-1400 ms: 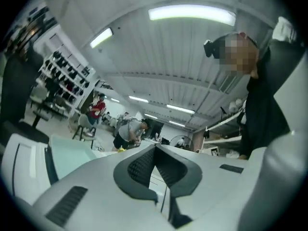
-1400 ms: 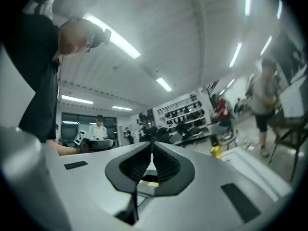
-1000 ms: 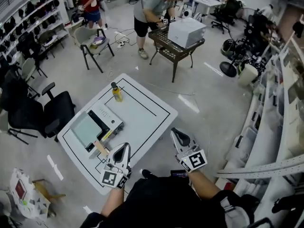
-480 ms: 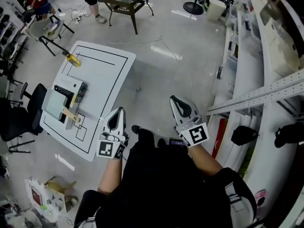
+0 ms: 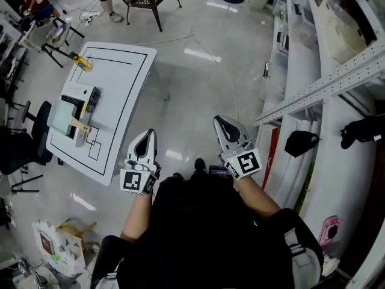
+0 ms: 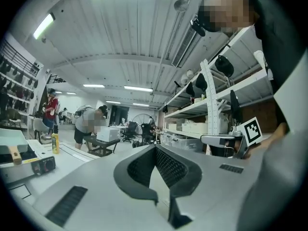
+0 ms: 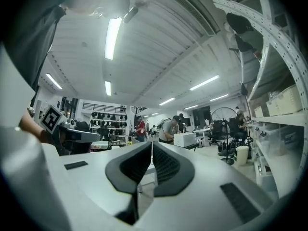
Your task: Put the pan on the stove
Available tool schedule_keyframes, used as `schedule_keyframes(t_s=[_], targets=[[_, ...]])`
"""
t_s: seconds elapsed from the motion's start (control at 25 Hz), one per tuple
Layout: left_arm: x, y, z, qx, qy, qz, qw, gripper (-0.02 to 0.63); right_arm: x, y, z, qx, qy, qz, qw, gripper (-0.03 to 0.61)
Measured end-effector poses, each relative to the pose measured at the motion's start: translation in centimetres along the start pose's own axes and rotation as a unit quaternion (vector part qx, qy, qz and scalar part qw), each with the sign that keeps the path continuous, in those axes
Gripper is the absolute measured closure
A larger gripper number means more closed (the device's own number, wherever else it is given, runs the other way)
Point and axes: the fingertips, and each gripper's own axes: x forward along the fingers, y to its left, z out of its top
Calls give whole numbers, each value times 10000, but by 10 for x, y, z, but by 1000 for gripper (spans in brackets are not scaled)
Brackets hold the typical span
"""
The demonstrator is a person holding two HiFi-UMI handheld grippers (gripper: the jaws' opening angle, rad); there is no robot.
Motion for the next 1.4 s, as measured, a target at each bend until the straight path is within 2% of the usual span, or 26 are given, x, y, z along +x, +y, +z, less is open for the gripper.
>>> schedule_keyframes(t_s=[0.24, 0.44, 0.56, 0.68, 0.84, 0.96, 1.12, 1.4], targets=[[-46, 5, -12, 38, -71, 87, 9999, 597, -8, 46, -13, -29, 92, 83, 9999, 554], [-109, 23, -11, -156, -257, 385, 9988, 597, -17, 101, -17, -87, 182, 169, 9997, 555], [-150, 38, -18, -140, -182, 535, 9983, 597, -21, 134, -26, -51, 297, 225, 9993, 555], [-189, 49, -24, -148, -318, 763, 9965, 597, -30, 170, -37, -116, 414, 381, 9984, 555], [-227, 56, -38, -375, -268, 950, 9944, 597, -39, 205, -47, -117, 526, 502, 9973, 555], [-244, 56, -43, -483, -193, 1050, 9931, 598, -45, 218, -47, -125, 540, 578, 9968, 555], [-256, 52, -47, -361, -46, 1168, 9925, 598, -53, 218, -44, -155, 532, 671, 9962, 555], [-240, 39, -55, -447, 107, 1261, 9910, 597, -53, 201, -41, -103, 417, 872, 9953, 555]])
